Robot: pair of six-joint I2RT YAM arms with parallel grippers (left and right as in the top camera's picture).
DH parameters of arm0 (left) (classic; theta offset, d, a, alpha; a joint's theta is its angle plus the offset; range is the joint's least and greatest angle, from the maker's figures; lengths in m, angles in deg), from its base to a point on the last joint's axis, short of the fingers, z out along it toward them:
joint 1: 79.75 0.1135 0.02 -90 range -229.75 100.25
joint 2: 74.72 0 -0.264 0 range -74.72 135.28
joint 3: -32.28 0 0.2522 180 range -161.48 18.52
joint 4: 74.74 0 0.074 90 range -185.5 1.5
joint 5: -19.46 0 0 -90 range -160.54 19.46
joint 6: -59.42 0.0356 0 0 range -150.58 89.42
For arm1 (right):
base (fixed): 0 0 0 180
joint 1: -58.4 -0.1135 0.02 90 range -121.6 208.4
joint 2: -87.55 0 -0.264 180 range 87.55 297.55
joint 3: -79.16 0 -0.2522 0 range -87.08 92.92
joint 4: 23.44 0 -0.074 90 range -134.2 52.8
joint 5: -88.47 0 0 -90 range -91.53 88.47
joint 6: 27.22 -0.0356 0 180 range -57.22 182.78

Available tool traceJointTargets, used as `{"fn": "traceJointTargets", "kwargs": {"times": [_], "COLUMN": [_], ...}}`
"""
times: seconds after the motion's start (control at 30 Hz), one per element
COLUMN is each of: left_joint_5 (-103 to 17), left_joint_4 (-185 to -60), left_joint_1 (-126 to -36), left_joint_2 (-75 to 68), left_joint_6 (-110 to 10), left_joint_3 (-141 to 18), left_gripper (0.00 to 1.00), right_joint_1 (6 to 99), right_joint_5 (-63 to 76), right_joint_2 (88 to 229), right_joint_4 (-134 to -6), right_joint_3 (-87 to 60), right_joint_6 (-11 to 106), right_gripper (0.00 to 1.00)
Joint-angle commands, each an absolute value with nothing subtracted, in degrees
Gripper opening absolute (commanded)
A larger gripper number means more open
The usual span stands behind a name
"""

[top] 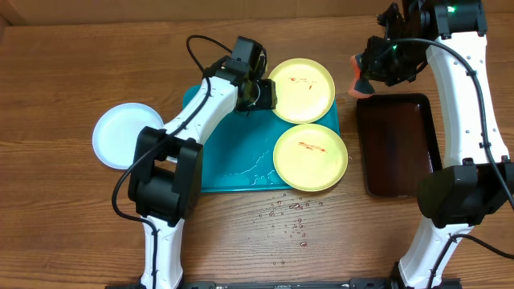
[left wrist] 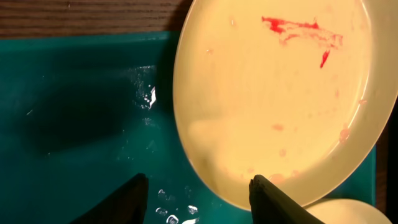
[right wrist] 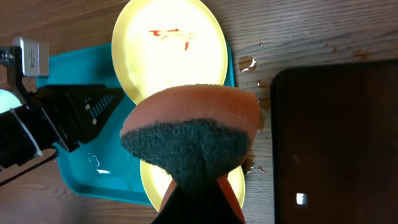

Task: Clean dirty plates on tray and stack at the side
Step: 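Grasp the upper yellow plate with the left gripper and drag it left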

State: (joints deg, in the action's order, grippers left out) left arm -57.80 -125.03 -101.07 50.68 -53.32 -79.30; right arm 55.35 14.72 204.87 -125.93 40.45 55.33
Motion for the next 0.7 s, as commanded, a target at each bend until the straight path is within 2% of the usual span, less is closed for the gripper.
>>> {"fn": "traceJointTargets", "kwargs": {"times": [0.0, 0.1, 0.27, 0.37, 0.57, 0.67], "left_joint_5": [-61.6, -62.1, -62.0, -62.2, -66.7, -68.0], "left_joint_4": [-123.0, -121.7, -120.1, -119.3, -117.4, -116.3], "left_joint_1": [-101.3, -101.7, -101.9, -101.9, -101.8, -101.5], "left_joint_2": [52.4, 53.7, 55.8, 55.8, 55.8, 55.8], "left_joint_6": [-57.1, -57.8, -57.8, -57.8, -57.8, -57.8], "left_joint_3": [-80.0, -80.0, -80.0, -80.0, -80.0, -80.0], "left_gripper": [0.45, 0.39, 0.36, 0.29, 0.21, 0.10], "right_joint_1": [55.4, 55.4, 55.4, 55.4, 55.4, 55.4], "right_joint_5": [14.7, 14.7, 14.7, 14.7, 14.7, 14.7], "right_joint_2": [204.3, 204.3, 204.3, 204.3, 204.3, 204.3], "right_joint_4": [-126.1, -126.1, -126.0, -126.0, -126.0, -126.1], "right_joint_3": [41.2, 41.3, 41.3, 41.2, 41.3, 41.2], "right_joint_6": [55.8, 55.8, 55.8, 55.8, 55.8, 55.8], "right_gripper": [0.04, 0.04, 0.04, 0.04, 0.04, 0.04]}}
